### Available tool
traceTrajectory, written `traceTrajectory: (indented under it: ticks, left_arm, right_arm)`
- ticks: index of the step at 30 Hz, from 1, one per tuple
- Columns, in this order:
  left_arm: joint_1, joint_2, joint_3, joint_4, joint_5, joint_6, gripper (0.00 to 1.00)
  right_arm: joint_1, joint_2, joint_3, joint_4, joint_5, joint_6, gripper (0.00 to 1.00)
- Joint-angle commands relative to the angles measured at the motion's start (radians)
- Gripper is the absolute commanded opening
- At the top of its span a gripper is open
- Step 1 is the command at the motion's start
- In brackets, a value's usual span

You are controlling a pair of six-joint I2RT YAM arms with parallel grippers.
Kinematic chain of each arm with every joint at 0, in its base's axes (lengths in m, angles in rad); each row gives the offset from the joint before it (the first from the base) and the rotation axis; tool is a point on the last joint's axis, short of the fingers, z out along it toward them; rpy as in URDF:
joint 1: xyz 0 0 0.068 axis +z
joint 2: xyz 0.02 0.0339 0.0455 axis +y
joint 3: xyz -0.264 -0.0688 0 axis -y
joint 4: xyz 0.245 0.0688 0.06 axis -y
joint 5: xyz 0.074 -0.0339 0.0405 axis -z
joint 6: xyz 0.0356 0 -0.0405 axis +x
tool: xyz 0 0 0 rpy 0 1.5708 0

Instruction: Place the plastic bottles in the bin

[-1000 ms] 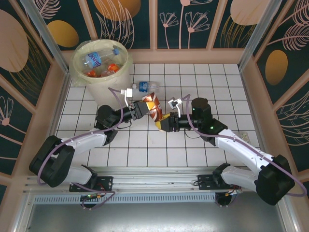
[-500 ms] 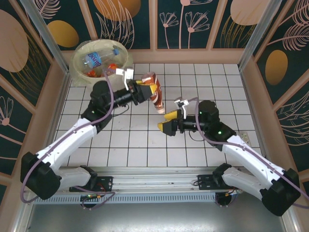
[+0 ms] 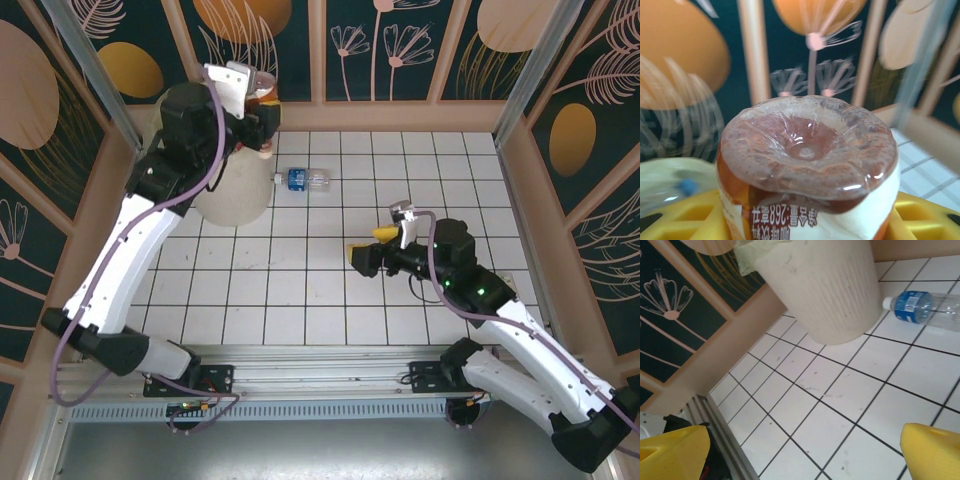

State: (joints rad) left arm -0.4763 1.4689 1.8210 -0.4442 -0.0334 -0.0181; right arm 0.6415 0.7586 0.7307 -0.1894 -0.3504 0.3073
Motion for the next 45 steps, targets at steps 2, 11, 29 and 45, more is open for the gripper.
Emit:
traceTrajectory:
  ticks: [2,11,29,45]
  left_arm:
    - [0.032,0.094,0.122,-0.163,-0.239,0.172,0.54]
    - [0.059,0.271,0.255,-0.233,-0.527,0.310,0.53]
    - [0.103,0.313,0.133,-0.233,-0.515,0.284,0.64]
    - [0.106,0.280,0.158,-0.274,-0.331,0.196,0.76]
  right_arm:
    - [0.001,-0.018,0.027,-0.044,0.067,-0.023,0.98]
    - [-0.001,-0.022,0.037,-0.064,0.086,-0.030,0.98]
    - [-0.003,-0.045,0.032,-0.099,0.111,-0.033,0.98]
    - [-0.005,-0.041,0.034,-0.106,0.141,-0.023,0.98]
